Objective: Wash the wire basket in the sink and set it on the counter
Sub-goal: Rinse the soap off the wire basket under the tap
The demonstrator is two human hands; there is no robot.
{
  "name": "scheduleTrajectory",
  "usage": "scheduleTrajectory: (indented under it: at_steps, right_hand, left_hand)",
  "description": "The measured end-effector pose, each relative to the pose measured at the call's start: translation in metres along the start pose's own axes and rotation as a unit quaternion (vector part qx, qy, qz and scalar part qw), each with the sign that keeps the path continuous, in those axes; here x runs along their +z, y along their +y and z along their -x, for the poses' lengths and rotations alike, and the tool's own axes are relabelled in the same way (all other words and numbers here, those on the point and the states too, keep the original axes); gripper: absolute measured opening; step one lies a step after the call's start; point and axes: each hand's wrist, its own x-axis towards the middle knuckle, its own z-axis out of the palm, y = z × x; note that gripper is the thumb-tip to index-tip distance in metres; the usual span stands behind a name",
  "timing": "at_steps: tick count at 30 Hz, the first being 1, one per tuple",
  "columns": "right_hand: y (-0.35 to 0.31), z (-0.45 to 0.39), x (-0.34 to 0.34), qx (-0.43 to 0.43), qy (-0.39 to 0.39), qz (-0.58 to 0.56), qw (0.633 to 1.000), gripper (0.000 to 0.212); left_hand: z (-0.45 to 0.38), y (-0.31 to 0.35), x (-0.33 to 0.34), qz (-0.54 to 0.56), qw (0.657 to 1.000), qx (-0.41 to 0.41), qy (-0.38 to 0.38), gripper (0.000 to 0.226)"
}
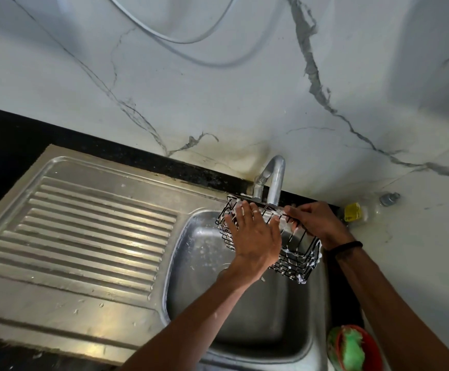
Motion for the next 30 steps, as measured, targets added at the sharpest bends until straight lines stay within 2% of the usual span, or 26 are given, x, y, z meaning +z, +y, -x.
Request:
scheduleTrajectory:
  at_steps: [2,6,12,15,19,21,23,25,27,30]
  right_hand:
    - [0.004,0.000,-0.003,0.005,0.011,-0.002,1.000,0.035]
    - [0.013,0.001,-0.011,0.009,0.009,-0.010,1.000,0.035]
    - [0.021,0.002,-0.011,-0.006,0.003,-0.002,1.000,0.033]
    - [0.017,-0.005,-0.004,-0.017,-0.012,-0.010,1.000,0.034]
    - [0.007,-0.018,0.011,-0.041,-0.058,0.020,0.997,0.039]
    - [0.003,-0.025,0.018,-0.041,-0.072,0.045,0.996,0.038]
    - [0.000,-0.032,0.022,-0.042,-0.078,0.051,0.995,0.037]
    - [-0.003,-0.040,0.026,-0.045,-0.080,0.057,0.994,0.039]
    - [-0.008,-0.049,0.034,-0.060,-0.083,0.063,0.993,0.049]
    - [-0.013,-0.062,0.047,-0.082,-0.109,0.106,0.985,0.055]
  left_hand:
    - [-0.004,0.006,0.000,0.032,0.999,0.024,0.030,0.070]
    - [-0.024,-0.002,0.009,-0.011,0.992,0.112,0.053,0.058]
    - [-0.058,-0.030,-0.002,0.041,0.994,0.055,0.080,0.055]
    - [-0.045,-0.026,0.008,0.002,0.988,0.120,0.095,0.050]
    - [-0.025,-0.022,0.000,-0.028,0.986,0.146,0.070,0.067]
    - [-0.031,-0.045,-0.013,-0.039,0.985,0.153,0.072,0.067]
    - [-0.041,-0.077,-0.029,-0.020,0.987,0.126,0.094,0.070]
    - [-0.052,-0.106,-0.044,0.039,0.992,0.101,0.069,0.074]
    - [-0.057,-0.122,-0.059,0.088,0.992,0.093,0.000,0.067]
    - [-0.046,-0.125,-0.071,0.051,0.991,0.069,-0.100,0.065]
